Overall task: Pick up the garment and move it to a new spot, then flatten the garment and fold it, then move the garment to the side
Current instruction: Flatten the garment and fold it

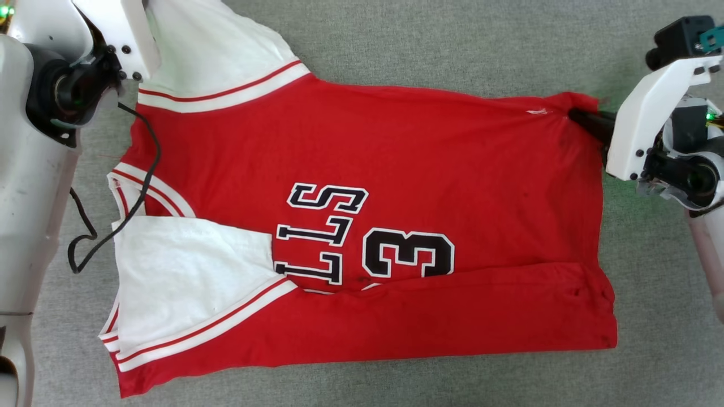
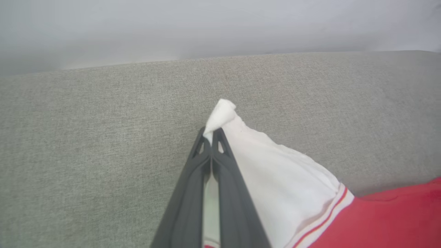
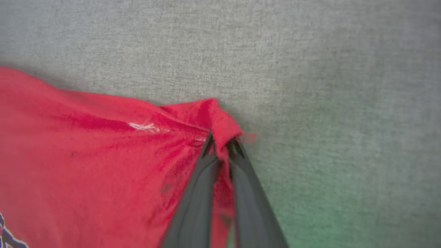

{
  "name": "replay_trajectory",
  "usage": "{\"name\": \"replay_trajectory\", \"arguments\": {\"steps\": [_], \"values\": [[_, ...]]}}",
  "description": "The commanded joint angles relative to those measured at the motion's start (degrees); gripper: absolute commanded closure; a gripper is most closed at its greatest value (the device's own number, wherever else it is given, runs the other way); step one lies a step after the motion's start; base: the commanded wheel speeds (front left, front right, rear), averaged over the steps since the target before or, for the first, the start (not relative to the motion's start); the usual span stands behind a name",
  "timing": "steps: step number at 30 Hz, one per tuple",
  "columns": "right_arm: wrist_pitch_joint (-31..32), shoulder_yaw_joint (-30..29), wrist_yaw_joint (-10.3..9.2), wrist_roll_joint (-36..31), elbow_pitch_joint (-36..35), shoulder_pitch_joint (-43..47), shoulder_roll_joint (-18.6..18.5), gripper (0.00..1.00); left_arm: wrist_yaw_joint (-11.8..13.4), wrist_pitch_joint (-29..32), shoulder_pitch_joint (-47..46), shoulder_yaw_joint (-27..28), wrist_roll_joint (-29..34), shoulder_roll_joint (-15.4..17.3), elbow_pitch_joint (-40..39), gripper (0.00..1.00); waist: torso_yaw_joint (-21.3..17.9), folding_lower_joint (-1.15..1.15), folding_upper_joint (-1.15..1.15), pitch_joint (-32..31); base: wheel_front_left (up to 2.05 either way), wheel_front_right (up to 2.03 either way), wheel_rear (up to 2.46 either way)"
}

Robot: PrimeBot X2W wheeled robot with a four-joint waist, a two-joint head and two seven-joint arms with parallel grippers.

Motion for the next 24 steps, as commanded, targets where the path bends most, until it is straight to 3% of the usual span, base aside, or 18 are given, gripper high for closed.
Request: {"name": "replay_trajectory", "arguments": {"steps": [1,8,13,19,24], "values": [[2.28,1.92,-0.03,-0.14,2.34,2.72,1.19,1.0,-0.41,-0.71,0.54,0.33,-0.54,-0.14,0.43,1.0,0.22,0.0,0.0,-0.76,0.0,0.0,0.0],[-0.6,-0.43,-0.02,-1.17,-1.88,1.7,-1.62,1.0,-1.47,-4.85,5.27,2.31,-3.08,-0.43,0.45,1.0,1.41,0.0,0.0,-5.08,0.0,0.0,0.0],[-2.11,-2.0,-0.02,-1.67,-5.82,6.83,-2.29,1.0,-1.43,-8.88,13.54,4.47,-5.42,0.64,-2.48,1.0,2.33,0.0,0.0,-9.42,0.0,0.0,0.0],[-3.91,-5.1,-0.02,-1.97,-10.99,16.23,-1.79,1.0,0.09,-13.27,27.46,7.63,-8.98,2.09,-8.94,1.0,3.26,0.0,0.0,-13.82,0.0,0.0,0.0],[-4.62,-8.04,-0.03,-1.59,-14.11,24.35,-0.73,1.0,2.77,-16.23,39.65,9.77,-11.37,2.37,-14.59,1.0,3.77,0.0,0.0,-15.78,0.0,0.0,0.0]]}}
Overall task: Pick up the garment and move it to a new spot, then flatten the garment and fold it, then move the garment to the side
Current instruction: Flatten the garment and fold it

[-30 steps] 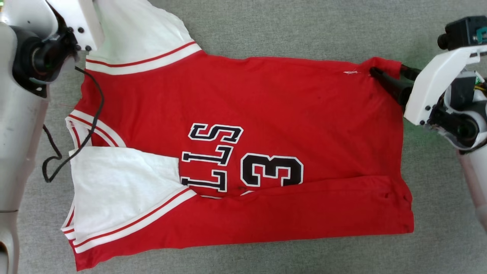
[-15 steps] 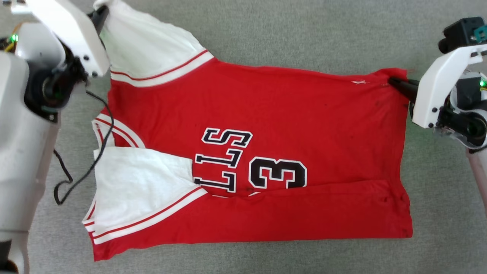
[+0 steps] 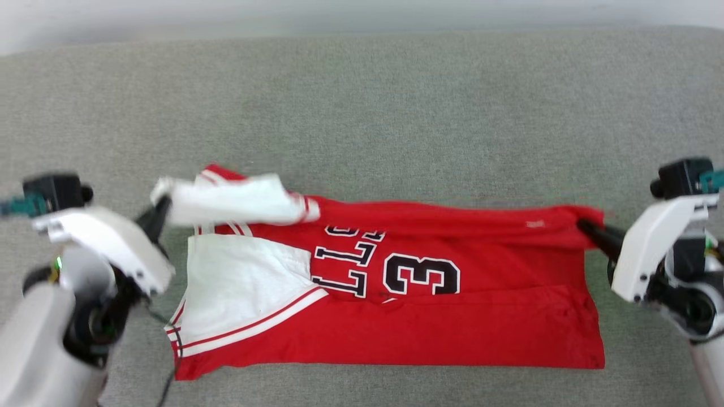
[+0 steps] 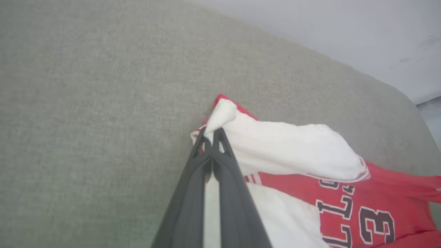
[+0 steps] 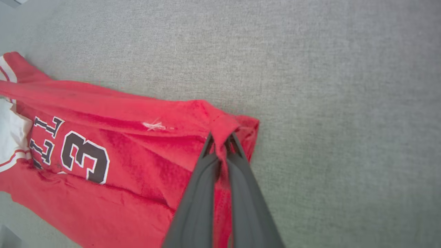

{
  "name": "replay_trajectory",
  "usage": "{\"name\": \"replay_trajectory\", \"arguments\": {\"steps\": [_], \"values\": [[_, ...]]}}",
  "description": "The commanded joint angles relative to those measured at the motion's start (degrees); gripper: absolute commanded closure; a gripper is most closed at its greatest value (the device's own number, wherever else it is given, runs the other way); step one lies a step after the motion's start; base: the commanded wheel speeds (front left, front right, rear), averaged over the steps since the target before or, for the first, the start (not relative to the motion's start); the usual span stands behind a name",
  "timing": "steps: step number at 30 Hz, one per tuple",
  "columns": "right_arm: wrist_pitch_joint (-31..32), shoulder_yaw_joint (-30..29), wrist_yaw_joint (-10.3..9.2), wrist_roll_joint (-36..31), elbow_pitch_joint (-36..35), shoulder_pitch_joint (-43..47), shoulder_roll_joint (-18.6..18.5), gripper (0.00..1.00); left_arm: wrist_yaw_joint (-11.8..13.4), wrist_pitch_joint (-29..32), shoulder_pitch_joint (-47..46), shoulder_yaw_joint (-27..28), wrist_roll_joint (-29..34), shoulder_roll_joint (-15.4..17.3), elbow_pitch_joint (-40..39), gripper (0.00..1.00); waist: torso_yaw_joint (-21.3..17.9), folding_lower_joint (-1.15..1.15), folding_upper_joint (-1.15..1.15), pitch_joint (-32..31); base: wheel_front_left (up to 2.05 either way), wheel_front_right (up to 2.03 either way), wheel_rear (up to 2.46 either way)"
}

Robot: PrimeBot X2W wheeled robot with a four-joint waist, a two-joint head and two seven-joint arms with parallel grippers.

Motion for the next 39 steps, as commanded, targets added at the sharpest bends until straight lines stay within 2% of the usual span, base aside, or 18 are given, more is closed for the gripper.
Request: {"name": "replay_trajectory", "arguments": {"steps": [1,5,9,10,11,12,13,16,20,27,34,39], "values": [[-0.36,-1.33,-0.04,0.06,-0.94,3.2,0.69,1.0,1.24,-1.05,4.25,0.8,-0.74,0.15,-1.66,1.0,0.48,0.0,0.0,-1.23,0.0,0.0,0.0],[-0.72,-3.28,-0.04,-0.38,-2.63,9.08,2.14,1.0,3.25,-1.27,12.93,1.0,-2.68,-0.43,-3.48,1.0,0.53,0.0,0.0,-2.29,0.0,0.0,0.0],[-1.59,-4.52,-0.04,-1.14,-3.51,13.97,3.6,1.0,3.92,-0.9,17.87,0.62,-4.54,-1.93,-3.45,1.0,0.52,0.0,0.0,-2.67,0.0,0.0,0.0],[-2.01,-4.76,-0.04,-1.26,-3.52,14.82,3.99,0.69,4.09,-0.67,18.78,0.23,-4.98,-2.52,-3.08,0.78,0.51,0.0,0.0,-2.7,0.0,0.0,0.0],[-2.24,-4.9,-0.04,-1.3,-3.42,15.6,4.46,0.0,3.96,-0.28,19.35,-0.24,-5.32,-3.13,-2.68,0.08,0.45,0.0,0.0,-2.75,0.0,0.0,0.0],[-2.24,-4.9,-0.04,-1.3,-3.42,15.6,4.46,0.0,3.96,-0.28,19.35,-0.24,-5.32,-3.13,-2.68,0.08,0.45,0.0,0.0,-2.75,0.0,0.0,0.0],[-2.58,-4.88,-0.04,-1.42,-3.41,16.35,4.82,0.0,3.77,-0.39,19.82,-0.41,-5.64,-3.72,-2.22,0.0,0.37,0.0,0.0,-2.84,0.0,0.0,0.0],[-3.87,-4.87,-0.07,-1.49,-3.55,18.45,5.61,0.0,2.96,-2.39,20.4,-0.66,-5.1,-4.69,-0.6,0.0,0.03,0.0,0.0,-3.5,0.0,0.0,0.0],[-6.73,-5.2,-0.04,-1.75,-6.3,20.8,6.19,0.0,2.67,-8.01,20.6,-0.52,-2.17,-5.53,-1.07,0.0,-0.26,0.0,0.0,-5.46,0.0,0.0,0.0],[-7.06,-8.71,-0.04,-3.14,-13.58,24.65,5.82,0.0,4.86,-18.45,19.89,-1.12,5.58,-6.07,-4.63,0.0,-0.77,0.0,0.0,-9.41,0.0,0.0,0.0],[-1.75,-16.43,-0.04,-5.2,-17.24,25.01,5.61,0.0,8.18,-26.86,18.48,-2.12,13.72,-6.4,-9.97,0.0,0.06,0.0,0.0,-11.09,0.0,0.0,0.0],[2.96,-20.26,-0.03,-6.89,-17.8,24.05,5.1,0.0,10.47,-29.65,17.65,-3.22,19.63,-6.03,-14.65,0.0,2.07,0.0,0.0,-10.29,0.0,0.0,0.0]]}}
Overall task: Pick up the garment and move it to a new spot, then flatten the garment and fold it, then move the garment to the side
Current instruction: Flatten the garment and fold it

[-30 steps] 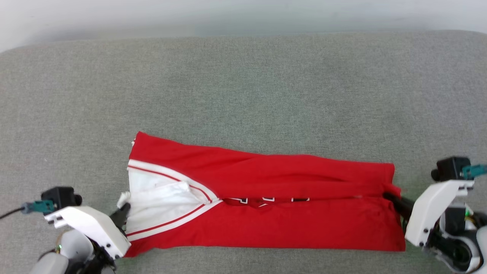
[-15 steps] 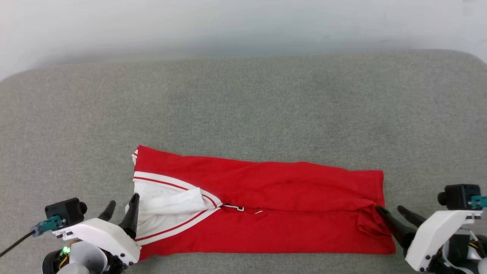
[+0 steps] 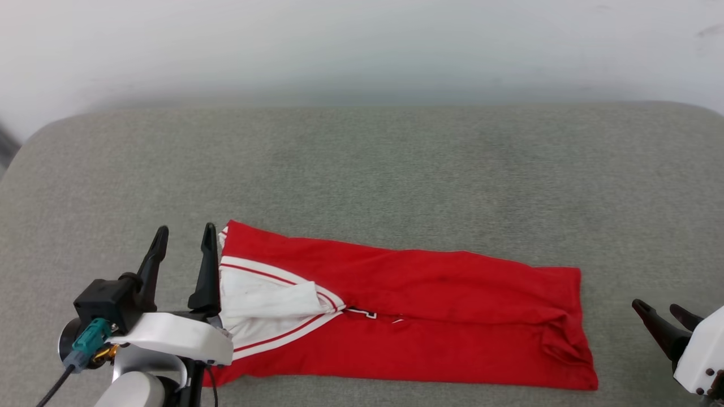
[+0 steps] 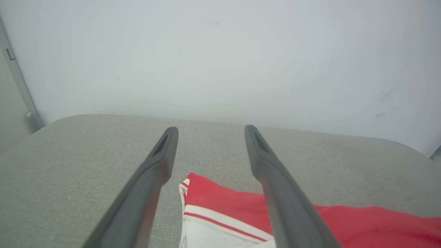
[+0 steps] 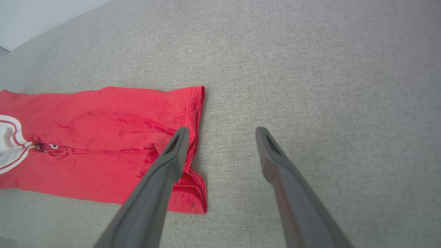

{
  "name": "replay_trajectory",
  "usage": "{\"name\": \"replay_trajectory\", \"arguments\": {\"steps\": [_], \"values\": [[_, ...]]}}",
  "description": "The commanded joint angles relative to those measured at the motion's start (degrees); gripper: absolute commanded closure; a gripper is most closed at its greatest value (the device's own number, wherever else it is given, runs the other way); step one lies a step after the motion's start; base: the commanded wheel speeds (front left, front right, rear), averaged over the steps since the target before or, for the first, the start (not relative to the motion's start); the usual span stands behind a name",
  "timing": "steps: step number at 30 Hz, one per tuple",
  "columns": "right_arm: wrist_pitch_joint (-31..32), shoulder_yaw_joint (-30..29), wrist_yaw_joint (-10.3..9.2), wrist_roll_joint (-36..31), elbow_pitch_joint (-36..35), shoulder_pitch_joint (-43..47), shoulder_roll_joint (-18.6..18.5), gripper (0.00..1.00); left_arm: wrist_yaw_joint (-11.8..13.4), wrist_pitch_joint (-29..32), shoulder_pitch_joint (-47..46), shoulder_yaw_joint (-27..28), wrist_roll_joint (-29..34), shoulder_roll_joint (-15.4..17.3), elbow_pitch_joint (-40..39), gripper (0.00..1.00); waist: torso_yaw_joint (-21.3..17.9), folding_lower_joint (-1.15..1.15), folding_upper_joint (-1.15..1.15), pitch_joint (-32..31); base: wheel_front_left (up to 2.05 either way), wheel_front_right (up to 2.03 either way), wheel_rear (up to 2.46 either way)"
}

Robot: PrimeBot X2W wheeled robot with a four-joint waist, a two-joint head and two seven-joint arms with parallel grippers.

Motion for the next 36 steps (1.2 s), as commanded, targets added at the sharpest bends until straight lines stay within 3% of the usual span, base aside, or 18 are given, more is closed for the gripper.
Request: {"name": "replay_trajectory", "arguments": {"steps": [1,6,14,22,23,25,36], "values": [[0.98,-0.5,-0.03,-0.41,-0.1,-0.73,-0.07,0.0,0.64,-0.6,-0.68,-0.09,1.25,-0.1,-1.37,0.0,1.08,0.01,0.0,0.71,0.0,0.0,0.0],[4.34,-0.17,-0.03,-1.05,0.58,-1.48,1.34,0.0,2.37,-1.39,-0.62,-0.88,5.04,-0.6,-6.33,0.0,3.52,0.01,0.0,3.08,0.0,0.0,0.0],[5.91,2.77,-0.02,-0.09,5.72,-3.48,4.09,0.0,2.68,-1.79,-1.14,-1.57,7.27,-1.77,-9.74,0.0,6.27,0.01,0.0,6.28,0.0,0.0,0.0],[7.27,8.36,-0.02,3.58,12.31,-2.86,4.94,0.0,2.29,-1.86,-1.51,-1.97,7.92,-1.91,-9.58,0.0,6.55,0.01,0.0,6.95,0.0,0.0,0.0],[7.44,8.86,-0.02,3.89,12.78,-2.87,4.86,0.45,2.25,-1.82,-1.49,-2.05,7.94,-1.86,-9.5,0.0,6.44,0.01,0.0,6.87,0.0,0.0,0.0],[6.84,9.68,-0.03,4.85,13.23,-3.21,4.57,1.0,2.22,-1.6,-1.44,-2.19,8.0,-1.62,-9.17,0.0,6.09,0.01,0.0,6.6,0.0,0.0,0.0],[2.91,11.38,-0.02,6.75,11.04,-6.37,0.18,1.0,2.61,-1.03,-0.41,-2.57,7.63,-1.21,-8.99,0.0,4.48,0.01,0.0,4.57,0.0,0.0,0.0]]}}
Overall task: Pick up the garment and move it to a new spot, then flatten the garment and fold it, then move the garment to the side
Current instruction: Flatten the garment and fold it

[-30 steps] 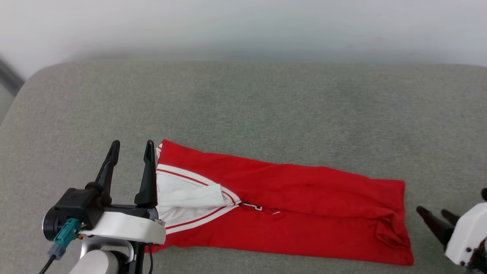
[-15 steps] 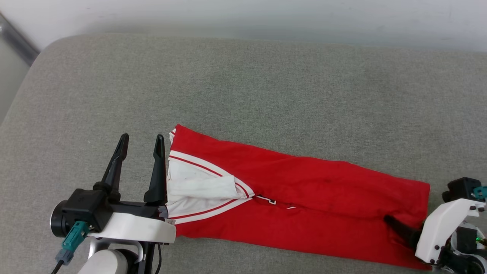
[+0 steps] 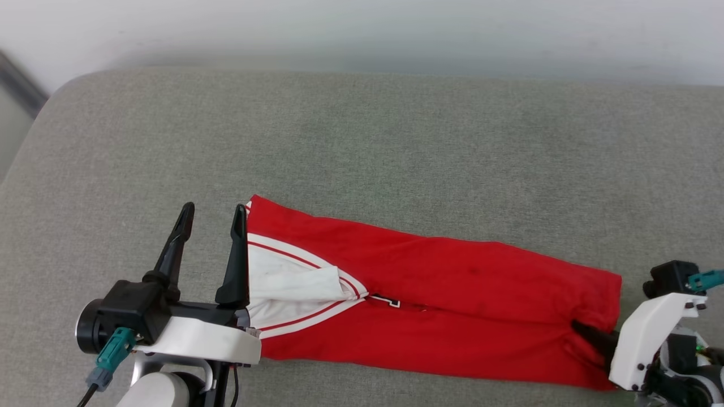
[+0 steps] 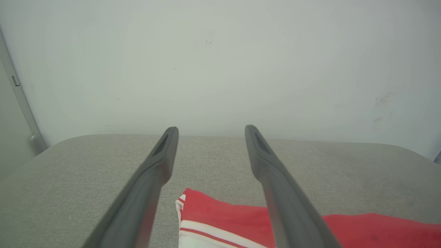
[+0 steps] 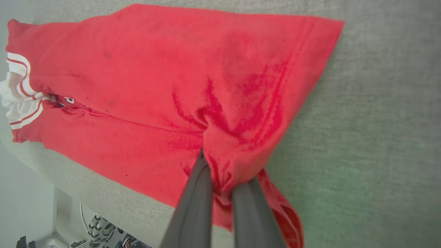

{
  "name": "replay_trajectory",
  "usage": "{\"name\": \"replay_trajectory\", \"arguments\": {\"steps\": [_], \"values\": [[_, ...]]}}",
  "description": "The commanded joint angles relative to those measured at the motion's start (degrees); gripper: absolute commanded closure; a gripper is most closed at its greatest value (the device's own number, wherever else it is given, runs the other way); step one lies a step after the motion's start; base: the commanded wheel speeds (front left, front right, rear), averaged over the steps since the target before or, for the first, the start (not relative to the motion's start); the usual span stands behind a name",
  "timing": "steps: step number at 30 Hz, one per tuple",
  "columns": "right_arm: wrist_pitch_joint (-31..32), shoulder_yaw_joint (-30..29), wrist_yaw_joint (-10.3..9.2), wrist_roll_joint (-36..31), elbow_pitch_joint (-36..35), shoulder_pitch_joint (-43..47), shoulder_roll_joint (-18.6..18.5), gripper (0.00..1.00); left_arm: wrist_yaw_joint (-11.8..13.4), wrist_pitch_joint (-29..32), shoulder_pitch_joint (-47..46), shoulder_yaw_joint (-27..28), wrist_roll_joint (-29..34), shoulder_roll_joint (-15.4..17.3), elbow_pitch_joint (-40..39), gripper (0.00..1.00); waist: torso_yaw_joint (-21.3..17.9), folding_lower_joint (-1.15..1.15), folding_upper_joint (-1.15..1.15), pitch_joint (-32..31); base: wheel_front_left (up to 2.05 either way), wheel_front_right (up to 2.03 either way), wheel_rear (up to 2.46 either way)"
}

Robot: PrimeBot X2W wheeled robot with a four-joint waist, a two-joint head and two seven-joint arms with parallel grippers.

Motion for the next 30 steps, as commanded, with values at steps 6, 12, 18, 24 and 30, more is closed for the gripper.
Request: {"name": "replay_trajectory", "arguments": {"steps": [6,12,18,24,30], "values": [[-1.56,-2.76,-0.04,-0.72,-1.43,-0.18,-3.18,1.0,1.07,0.71,0.9,0.16,0.51,0.94,-0.63,0.0,-1.5,0.0,0.0,-0.77,0.0,0.0,0.0],[-0.95,-9.72,-0.04,-2.59,-1.71,1.67,-4.63,1.0,1.7,1.1,1.26,0.09,0.66,1.24,-1.06,0.0,-2.52,0.0,0.0,-1.22,0.0,0.0,0.0],[1.02,-16.61,-0.03,-3.58,-3.0,3.07,-5.99,1.0,1.79,1.15,1.68,-0.27,0.44,1.08,-1.13,0.0,-2.91,0.0,0.0,-1.6,0.0,0.0,0.0],[5.46,-19.27,-0.02,0.07,-6.4,1.73,-2.81,1.0,1.84,1.02,2.14,-0.42,0.01,0.84,-0.73,0.0,-3.24,0.0,0.0,-2.24,0.0,0.0,0.0],[15.77,-18.13,-0.02,13.33,-9.68,-0.44,6.88,1.0,1.22,1.27,1.43,-1.13,-0.13,0.7,-0.33,0.0,-2.35,0.0,0.0,-2.75,0.0,0.0,0.0]]}}
